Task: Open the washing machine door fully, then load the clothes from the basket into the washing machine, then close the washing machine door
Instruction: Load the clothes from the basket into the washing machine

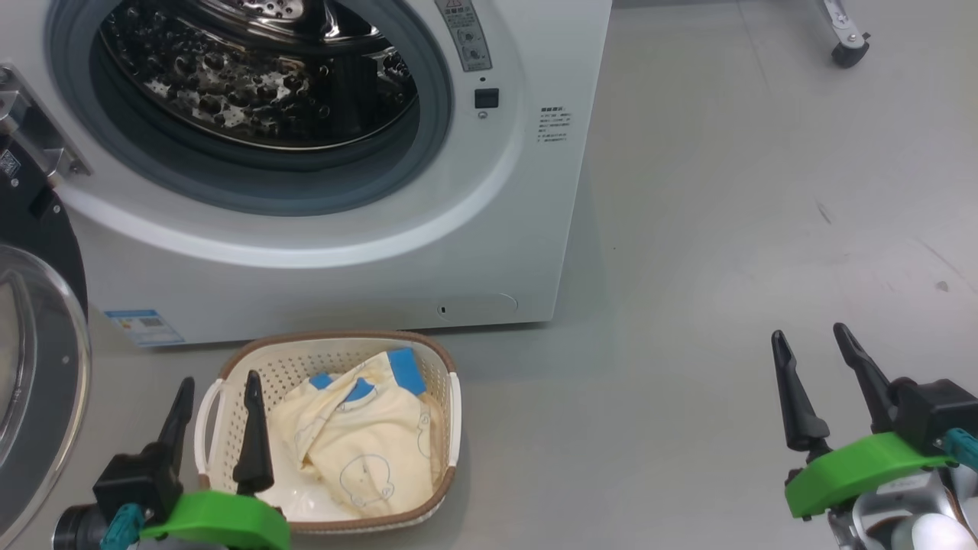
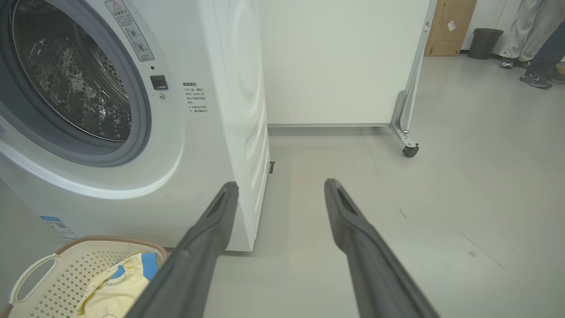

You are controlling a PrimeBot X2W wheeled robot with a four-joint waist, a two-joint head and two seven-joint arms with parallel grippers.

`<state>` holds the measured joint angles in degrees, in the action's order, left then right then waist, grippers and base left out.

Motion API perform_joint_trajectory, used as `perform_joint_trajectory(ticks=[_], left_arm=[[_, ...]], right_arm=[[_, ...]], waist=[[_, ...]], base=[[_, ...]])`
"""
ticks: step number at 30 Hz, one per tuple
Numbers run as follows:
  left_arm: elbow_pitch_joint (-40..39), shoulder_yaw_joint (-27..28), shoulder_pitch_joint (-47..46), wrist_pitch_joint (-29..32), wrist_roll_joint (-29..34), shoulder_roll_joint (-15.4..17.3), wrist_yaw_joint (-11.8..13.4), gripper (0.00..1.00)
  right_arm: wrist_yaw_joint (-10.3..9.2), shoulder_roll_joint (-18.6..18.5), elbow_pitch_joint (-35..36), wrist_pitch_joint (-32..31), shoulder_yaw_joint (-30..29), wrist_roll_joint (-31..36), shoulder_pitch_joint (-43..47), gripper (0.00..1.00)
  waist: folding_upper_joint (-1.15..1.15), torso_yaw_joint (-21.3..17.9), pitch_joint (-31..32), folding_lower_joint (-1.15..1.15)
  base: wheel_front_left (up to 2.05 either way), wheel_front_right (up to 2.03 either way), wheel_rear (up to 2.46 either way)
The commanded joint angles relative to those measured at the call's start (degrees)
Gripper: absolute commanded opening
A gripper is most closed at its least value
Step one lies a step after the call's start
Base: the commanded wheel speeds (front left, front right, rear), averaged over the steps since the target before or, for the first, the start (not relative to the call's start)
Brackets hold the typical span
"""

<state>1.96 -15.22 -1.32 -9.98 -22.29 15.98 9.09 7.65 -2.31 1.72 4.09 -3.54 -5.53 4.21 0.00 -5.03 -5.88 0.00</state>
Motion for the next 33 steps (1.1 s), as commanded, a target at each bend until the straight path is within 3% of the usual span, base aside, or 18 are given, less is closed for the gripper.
perform_joint_trajectory(ticks=[1, 10, 21, 33], left_arm=[[-1.02, 1.81, -3.6, 0.06, -0.55, 1.34, -0.3, 1.0], [7.55, -1.0, -9.59, 2.34, -3.05, 0.39, -5.33, 1.0], [31.63, -4.4, -23.71, 5.07, -6.17, -1.35, -14.05, 1.0], [50.28, -8.49, -37.84, 6.91, -10.35, -1.7, -16.53, 1.0]], right_arm=[[-0.16, -0.56, 2.34, 0.37, 1.27, -0.21, -2.36, 1.0], [-0.16, -0.56, 2.61, 1.08, 1.75, -0.92, -3.99, 1.0], [-0.16, -0.56, 1.46, 3.42, 3.6, -2.1, -8.63, 1.0], [-0.16, -0.56, -0.27, 6.98, 6.28, -4.34, -13.82, 1.0]], waist=[[0.0, -0.01, -0.52, 0.0], [0.0, -0.48, -4.87, 0.0], [0.0, -3.76, -14.94, 0.0], [0.0, -7.94, -27.34, 0.0]], base=[[0.0, 0.0, 0.0], [0.0, 0.0, 0.0], [0.0, 0.0, 0.0], [0.0, 0.0, 0.0]])
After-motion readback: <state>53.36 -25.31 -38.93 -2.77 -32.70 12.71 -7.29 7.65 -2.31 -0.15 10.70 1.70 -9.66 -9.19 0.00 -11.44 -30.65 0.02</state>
